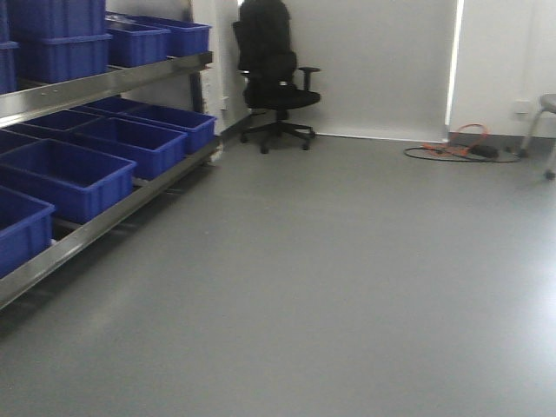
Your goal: Pick and sort blue part to right shelf
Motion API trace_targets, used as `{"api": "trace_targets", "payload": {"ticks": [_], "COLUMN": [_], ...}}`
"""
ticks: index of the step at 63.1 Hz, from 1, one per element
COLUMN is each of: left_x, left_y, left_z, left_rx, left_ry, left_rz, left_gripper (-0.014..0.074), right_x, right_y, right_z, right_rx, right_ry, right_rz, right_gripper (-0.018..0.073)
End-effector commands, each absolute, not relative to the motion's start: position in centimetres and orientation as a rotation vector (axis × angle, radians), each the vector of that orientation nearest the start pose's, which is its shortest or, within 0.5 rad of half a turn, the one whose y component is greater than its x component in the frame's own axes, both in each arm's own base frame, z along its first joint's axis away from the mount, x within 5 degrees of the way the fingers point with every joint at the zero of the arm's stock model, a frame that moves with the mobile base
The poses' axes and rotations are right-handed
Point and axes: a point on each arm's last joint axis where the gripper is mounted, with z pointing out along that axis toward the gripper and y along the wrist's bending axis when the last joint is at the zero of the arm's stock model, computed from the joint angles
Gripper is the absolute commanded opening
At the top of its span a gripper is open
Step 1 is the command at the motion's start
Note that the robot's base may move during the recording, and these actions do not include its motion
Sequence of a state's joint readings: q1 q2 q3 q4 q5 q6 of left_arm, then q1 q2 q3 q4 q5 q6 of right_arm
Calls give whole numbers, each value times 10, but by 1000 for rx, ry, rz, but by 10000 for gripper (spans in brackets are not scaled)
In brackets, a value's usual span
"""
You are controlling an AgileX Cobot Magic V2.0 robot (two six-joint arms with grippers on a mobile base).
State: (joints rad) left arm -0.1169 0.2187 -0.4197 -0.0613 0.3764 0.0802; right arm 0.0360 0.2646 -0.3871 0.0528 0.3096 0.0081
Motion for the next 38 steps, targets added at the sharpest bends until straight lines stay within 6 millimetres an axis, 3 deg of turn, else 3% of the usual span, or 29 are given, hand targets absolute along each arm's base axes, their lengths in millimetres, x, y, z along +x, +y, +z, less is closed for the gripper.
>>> {"api": "trace_targets", "payload": {"ticks": [1,38], "left_x": [56,56], "left_y": [-8,-8], "left_z": [324,324], "left_rx": [112,112], "left_ry": [1542,1542], "left_rz": [-99,-99], "left_gripper": [386,386], "right_x": [68,68], "right_y": [3,3], "right_z": [317,317], "right_rx": [9,9], "right_ry": [1553,1553], "right_rz": [73,73], "right_gripper": [393,393]}}
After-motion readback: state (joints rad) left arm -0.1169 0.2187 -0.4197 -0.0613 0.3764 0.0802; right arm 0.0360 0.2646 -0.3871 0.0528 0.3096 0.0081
